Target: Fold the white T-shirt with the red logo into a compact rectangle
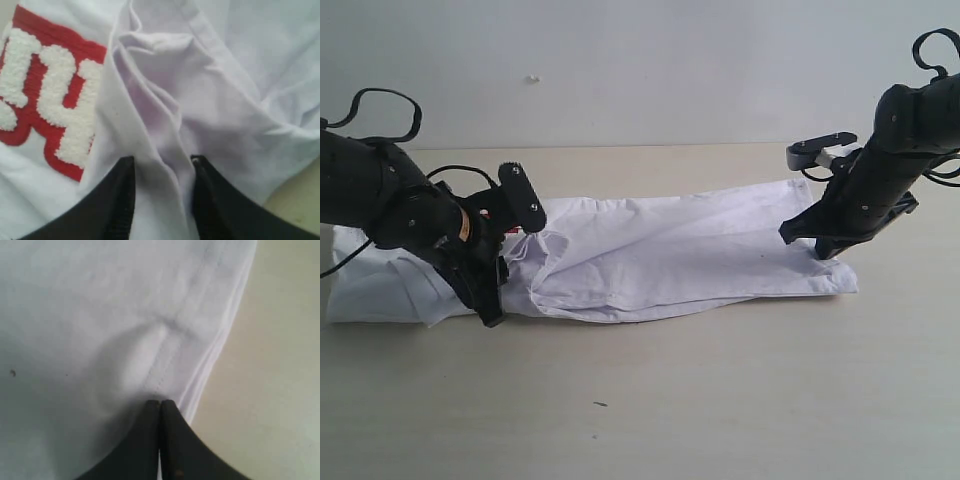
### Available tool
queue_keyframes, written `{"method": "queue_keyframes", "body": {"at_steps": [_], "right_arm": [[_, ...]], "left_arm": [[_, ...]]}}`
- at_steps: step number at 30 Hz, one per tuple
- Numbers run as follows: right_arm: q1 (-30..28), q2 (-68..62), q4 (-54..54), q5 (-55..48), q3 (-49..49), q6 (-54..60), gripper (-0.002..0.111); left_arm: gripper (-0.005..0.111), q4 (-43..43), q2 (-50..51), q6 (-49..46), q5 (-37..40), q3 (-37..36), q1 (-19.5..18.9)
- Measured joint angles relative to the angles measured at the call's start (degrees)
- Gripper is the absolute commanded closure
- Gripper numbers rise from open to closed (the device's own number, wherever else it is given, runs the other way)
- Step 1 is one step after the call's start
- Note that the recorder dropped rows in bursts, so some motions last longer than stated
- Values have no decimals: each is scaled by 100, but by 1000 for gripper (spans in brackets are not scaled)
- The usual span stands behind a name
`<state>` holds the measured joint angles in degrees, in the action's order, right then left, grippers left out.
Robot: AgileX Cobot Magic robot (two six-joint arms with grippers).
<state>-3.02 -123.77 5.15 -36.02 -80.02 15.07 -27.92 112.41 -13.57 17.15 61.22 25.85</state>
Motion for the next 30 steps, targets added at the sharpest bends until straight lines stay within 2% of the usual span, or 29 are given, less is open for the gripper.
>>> {"method": "queue_keyframes", "body": {"at_steps": [5,12,16,18,20,24,27,30], "right_arm": [[9,0,0,10,0,0,108],[9,0,0,56,0,0,108],[9,0,0,66,0,0,108],[9,0,0,66,0,0,108],[9,0,0,78,0,0,108],[9,0,0,78,0,0,108],[9,0,0,90,0,0,108],[9,0,0,101,0,0,108]], "left_arm": [[71,-296,0,10,51,45,-14],[70,-1583,-19,10,56,488,-14],[70,-2795,-19,26,33,539,-14],[69,-3693,-19,737,33,636,-28],[63,-4677,-19,1890,103,761,-31],[54,-5547,-19,3250,149,796,-53],[54,-5455,-34,4093,521,796,-3],[58,-4518,-161,4163,660,796,95]]}}
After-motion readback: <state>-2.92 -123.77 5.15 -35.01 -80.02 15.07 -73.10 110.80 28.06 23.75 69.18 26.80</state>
